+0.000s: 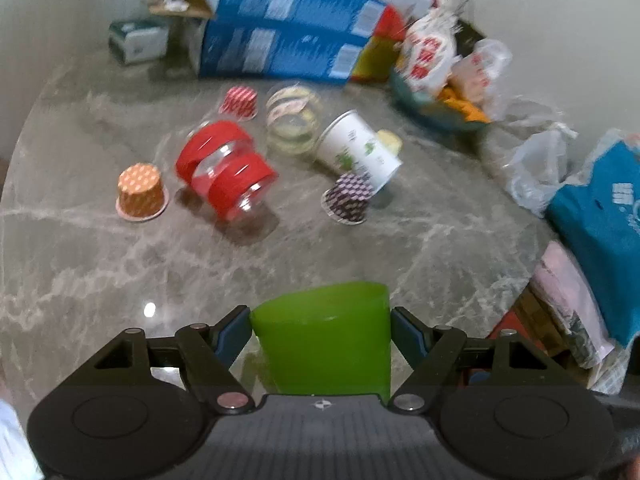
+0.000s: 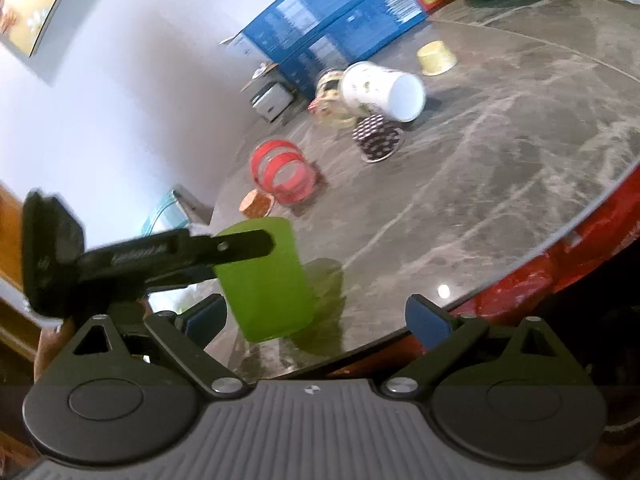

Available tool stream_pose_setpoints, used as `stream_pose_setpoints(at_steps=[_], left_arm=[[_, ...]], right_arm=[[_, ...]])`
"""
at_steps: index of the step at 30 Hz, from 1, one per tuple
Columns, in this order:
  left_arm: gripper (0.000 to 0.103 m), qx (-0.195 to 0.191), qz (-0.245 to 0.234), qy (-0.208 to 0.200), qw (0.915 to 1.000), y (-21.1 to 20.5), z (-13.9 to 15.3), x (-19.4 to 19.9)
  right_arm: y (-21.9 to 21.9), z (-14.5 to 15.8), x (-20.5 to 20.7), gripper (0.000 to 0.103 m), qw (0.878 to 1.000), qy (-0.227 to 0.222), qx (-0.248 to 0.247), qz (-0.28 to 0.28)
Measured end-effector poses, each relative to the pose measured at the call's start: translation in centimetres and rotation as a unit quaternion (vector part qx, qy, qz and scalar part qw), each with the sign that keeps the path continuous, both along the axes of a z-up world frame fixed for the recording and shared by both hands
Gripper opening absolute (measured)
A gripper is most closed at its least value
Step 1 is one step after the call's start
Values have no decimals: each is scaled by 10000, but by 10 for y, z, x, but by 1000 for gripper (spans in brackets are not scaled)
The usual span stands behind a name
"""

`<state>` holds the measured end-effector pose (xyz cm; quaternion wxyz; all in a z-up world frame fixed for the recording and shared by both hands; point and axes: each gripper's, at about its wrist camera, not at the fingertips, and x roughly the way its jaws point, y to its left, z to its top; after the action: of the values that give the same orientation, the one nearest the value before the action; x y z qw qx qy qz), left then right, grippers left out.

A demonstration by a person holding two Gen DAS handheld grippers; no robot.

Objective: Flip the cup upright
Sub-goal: 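Lower the upright green cup onto the table and open the right gripper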

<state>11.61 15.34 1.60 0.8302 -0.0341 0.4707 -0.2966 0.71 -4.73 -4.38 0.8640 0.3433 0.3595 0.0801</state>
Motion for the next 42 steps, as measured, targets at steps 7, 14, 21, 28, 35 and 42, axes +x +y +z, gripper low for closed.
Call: stream_pose_setpoints(at_steps=[7, 14, 21, 28, 35, 42], left_arm=[[78, -81, 70, -1574, 9875, 0, 20, -33], [78, 437, 275, -2785, 9590, -11, 5, -44], [78, 1022, 283, -3577, 9278, -29, -21, -52], [78, 1046, 284, -3619, 9259, -33, -31, -52], [79, 1025, 228, -3619, 9263, -34, -32, -51], [84, 951, 117, -3515, 9313, -33, -32, -51]], right_arm=[[-8, -5, -6, 97, 9995, -91, -104, -272], [-7, -7, -18, 97, 9960, -510, -440, -581], [-10, -14, -23, 97, 9955, -529, -436, -656], [-11, -15, -22, 97, 9954, -524, -461, -656], [-9, -19, -19, 97, 9963, -461, -415, -599], [-4, -14, -16, 97, 9956, -548, -491, -580]])
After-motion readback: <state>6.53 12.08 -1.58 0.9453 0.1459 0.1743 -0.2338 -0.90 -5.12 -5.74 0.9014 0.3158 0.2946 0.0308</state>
